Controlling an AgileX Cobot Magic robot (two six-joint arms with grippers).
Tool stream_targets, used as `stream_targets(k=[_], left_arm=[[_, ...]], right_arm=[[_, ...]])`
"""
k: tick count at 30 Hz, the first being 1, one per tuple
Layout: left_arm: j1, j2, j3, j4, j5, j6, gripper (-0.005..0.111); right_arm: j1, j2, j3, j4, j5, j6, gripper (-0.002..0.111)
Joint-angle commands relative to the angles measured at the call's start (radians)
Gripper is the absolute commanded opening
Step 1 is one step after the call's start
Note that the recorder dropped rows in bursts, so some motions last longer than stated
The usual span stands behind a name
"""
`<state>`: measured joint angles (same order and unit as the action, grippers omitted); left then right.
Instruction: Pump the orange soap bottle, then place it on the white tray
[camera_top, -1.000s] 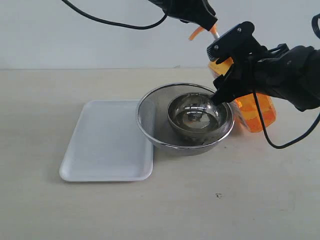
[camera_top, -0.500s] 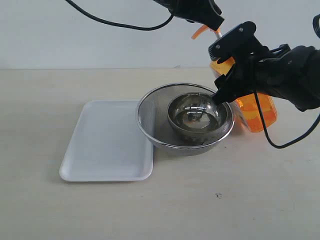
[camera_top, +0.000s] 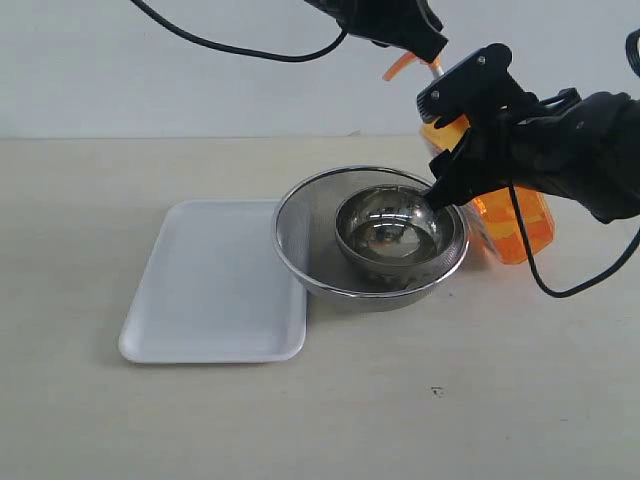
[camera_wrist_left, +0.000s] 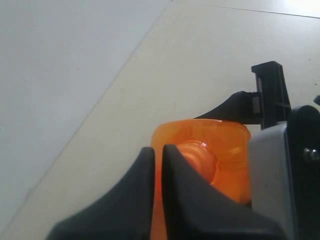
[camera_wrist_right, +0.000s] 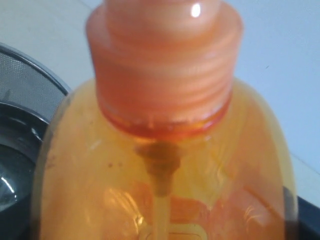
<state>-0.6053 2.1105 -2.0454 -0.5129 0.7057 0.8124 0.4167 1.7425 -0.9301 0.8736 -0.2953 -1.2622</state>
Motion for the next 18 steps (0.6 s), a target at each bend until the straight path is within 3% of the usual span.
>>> stream_targets(k=[1,18], left_arm=[[-0.023,0.041,0.016,0.010,0.113,-0.012,0.005],[-0.023,0.043,0.016,0.010,0.131,-0.012,0.005]], right_arm=[[0.002,0.014,0.010,0.021,0.097,0.025,0.000],[0.002,0.014,0.010,0.021,0.100,0.025,0.000]])
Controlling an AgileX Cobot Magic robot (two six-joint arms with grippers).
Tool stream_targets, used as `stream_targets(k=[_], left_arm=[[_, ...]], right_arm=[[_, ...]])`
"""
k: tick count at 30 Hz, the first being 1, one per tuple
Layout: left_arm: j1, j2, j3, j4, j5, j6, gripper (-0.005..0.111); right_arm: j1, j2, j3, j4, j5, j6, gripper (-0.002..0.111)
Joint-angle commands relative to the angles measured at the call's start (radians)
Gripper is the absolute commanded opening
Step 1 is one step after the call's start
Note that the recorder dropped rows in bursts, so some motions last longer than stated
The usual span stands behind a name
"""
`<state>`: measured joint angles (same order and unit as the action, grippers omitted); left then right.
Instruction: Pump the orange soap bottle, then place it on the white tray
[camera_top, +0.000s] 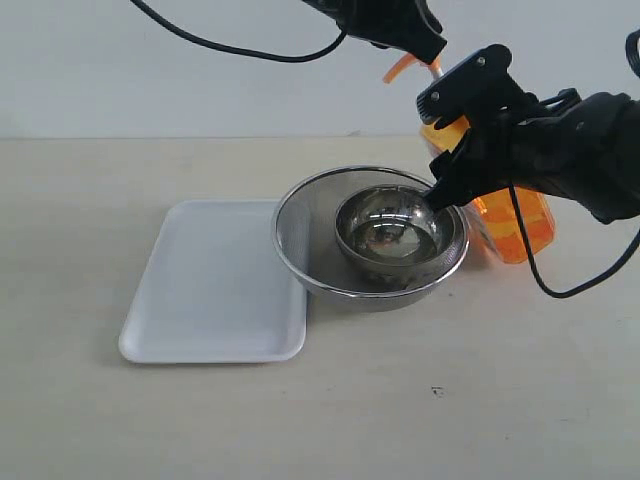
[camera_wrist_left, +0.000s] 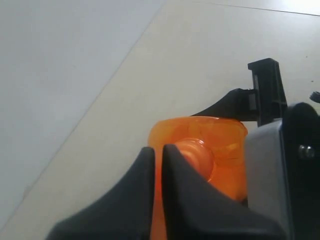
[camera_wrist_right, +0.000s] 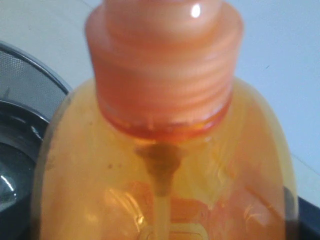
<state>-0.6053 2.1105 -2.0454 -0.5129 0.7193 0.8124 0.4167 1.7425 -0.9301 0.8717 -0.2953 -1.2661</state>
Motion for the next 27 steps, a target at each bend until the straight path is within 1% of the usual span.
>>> stream_targets(k=[1,8,14,18,27], left_arm=[[-0.023,0.043,0.016,0.010,0.120,-0.012,0.005],[-0.029,0.053,0.016,0.016,0.120,-0.012,0.005],[-0.058,0.086,0.016,0.051,0.113,-0.012,0.005],[-0.056,0.088,0.016,0.062,0.085,-0.049,0.005],[-0.056,0.093,0.016,0.062,0.092,-0.049,0.005]], right_arm=[[0.002,0.014,0.010,0.023,0.100,0.029,0.000],[0.002,0.014,0.010,0.023,0.101,0.029,0.000],[0.002,0.014,0.010,0.023,0.101,0.029,0.000],[0.002,0.014,0.010,0.023,0.101,0.029,0.000],[0.002,0.014,0.010,0.023,0.101,0.029,0.000]])
